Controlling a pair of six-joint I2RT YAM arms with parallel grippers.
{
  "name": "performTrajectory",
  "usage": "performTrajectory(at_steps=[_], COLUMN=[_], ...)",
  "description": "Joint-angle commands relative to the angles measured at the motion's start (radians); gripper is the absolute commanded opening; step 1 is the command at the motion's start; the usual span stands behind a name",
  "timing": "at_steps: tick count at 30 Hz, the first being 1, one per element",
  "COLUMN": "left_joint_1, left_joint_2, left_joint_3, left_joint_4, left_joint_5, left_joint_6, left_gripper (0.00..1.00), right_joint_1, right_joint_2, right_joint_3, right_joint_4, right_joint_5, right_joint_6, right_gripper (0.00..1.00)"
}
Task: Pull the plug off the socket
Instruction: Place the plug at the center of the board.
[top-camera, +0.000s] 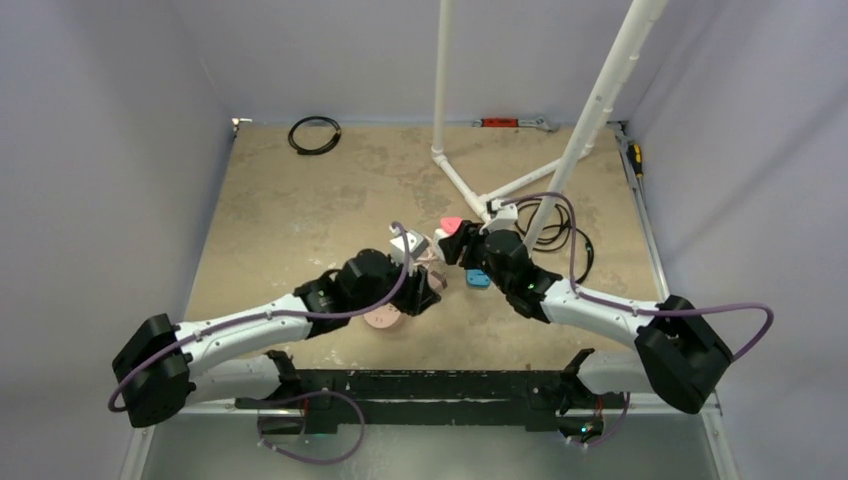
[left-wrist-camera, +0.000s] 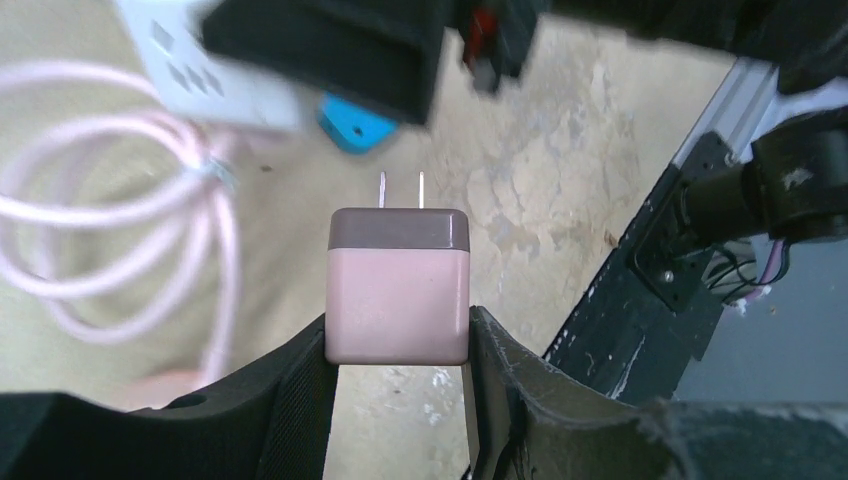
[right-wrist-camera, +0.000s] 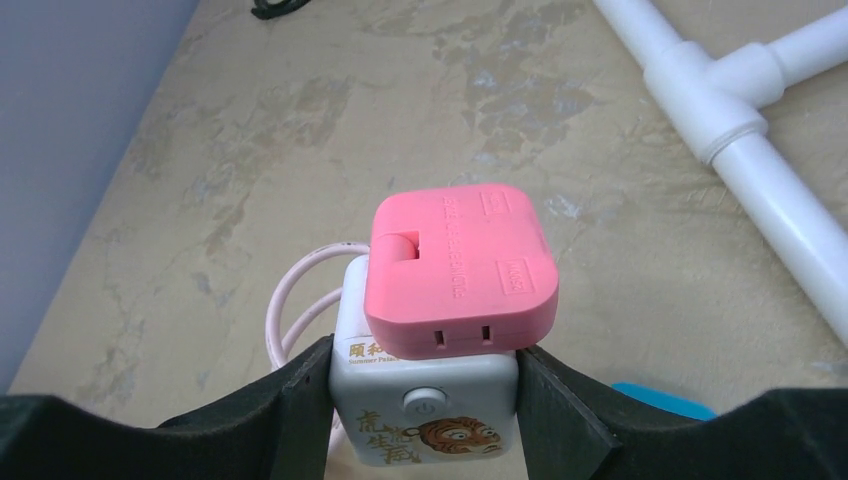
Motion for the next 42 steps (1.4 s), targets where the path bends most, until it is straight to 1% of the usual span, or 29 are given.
performTrajectory(at_steps=[1,4,7,13,16,24,28,30,36,42], left_joint_1=[-0.138,-0.187,-0.231,-0.250,-0.250,-0.250,-0.250,-0.250,-0.250,-0.250], left_joint_2=[0.038,0.092,0.156,0.283,0.339,0.535,0.562,0.568,0.613,0.640], left_joint_3=[-0.055,-0.074,-0.086,-0.085,-0.066,0.009,0.013,0.019,0.058,0.092], left_joint_4=[0.171,0.230,0.280,0.402,0.462,0.513,0.546,0.542,0.506,0.480], left_joint_5=[-0.255,-0.342,-0.391,-0.496,-0.498,-0.506,-0.511,-0.520,-0.515,-0.522], left_joint_6=[-0.135,-0.165,-0.185,-0.188,-0.171,-0.140,-0.124,-0.116,-0.102,-0.088], left_gripper=[0.00,0.00,0.00,0.00,0.00,0.00,0.00,0.03,0.19,0.32], right_joint_1=[-0.018,-0.027,-0.032,-0.033,-0.033,-0.032,-0.033,-0.033,-0.033,-0.033], right_joint_2=[-0.002,-0.001,-0.005,-0.021,-0.036,-0.077,-0.099,-0.109,-0.128,-0.138], right_joint_3=[0.140,0.165,0.177,0.158,0.147,0.112,0.101,0.095,0.070,0.059], right_joint_4=[0.078,0.062,0.053,0.060,0.056,0.045,0.037,0.036,0.039,0.039], right_joint_5=[-0.003,-0.002,-0.004,0.002,0.003,0.020,0.033,0.038,0.048,0.045], right_joint_6=[-0.004,-0.004,-0.004,0.013,0.023,0.031,0.030,0.028,0.031,0.033], right_gripper=[0.00,0.00,0.00,0.00,0.00,0.00,0.00,0.00,0.00,0.00])
